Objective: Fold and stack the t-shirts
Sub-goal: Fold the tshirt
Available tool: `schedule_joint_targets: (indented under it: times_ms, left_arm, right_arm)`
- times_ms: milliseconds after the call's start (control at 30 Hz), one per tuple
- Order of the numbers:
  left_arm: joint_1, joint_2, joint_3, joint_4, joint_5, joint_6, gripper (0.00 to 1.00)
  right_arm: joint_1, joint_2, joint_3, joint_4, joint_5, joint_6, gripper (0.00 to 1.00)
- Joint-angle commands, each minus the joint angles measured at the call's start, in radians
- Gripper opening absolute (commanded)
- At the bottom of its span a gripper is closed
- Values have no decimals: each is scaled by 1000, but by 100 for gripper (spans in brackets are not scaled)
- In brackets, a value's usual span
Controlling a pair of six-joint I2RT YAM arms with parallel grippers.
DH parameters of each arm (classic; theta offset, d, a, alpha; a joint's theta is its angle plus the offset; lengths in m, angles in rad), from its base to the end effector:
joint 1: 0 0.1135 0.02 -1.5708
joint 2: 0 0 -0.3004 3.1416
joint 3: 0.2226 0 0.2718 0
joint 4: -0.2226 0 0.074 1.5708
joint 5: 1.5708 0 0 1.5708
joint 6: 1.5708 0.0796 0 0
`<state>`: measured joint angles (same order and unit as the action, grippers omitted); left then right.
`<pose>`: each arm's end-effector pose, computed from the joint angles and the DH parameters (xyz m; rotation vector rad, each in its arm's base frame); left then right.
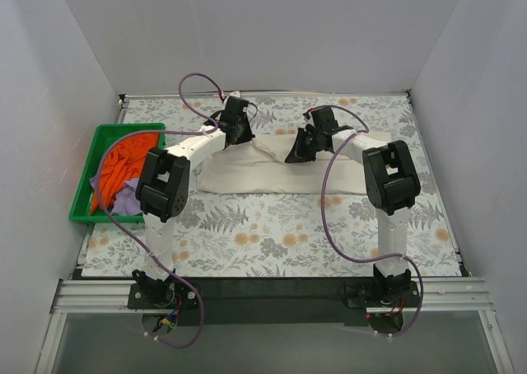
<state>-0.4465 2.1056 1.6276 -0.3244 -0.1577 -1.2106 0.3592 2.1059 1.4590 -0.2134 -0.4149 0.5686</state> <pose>0.4944 -0.2228 0.1936 -0.9842 2.2401 -0.5980 0.4724 0.2117 0.1487 0.0682 2.5469 0.8998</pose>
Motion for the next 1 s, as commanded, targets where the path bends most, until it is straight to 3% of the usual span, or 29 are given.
schedule_joint_targets:
  times_ms: [0, 967]
  left_arm:
    - [11, -25, -5, 76, -17, 13, 0]
    - [68, -10, -70, 102, 75, -53, 0]
  right_arm:
    - [-14, 14, 66, 0, 18, -18, 1]
    - [-48, 134, 227, 0, 7, 25, 4]
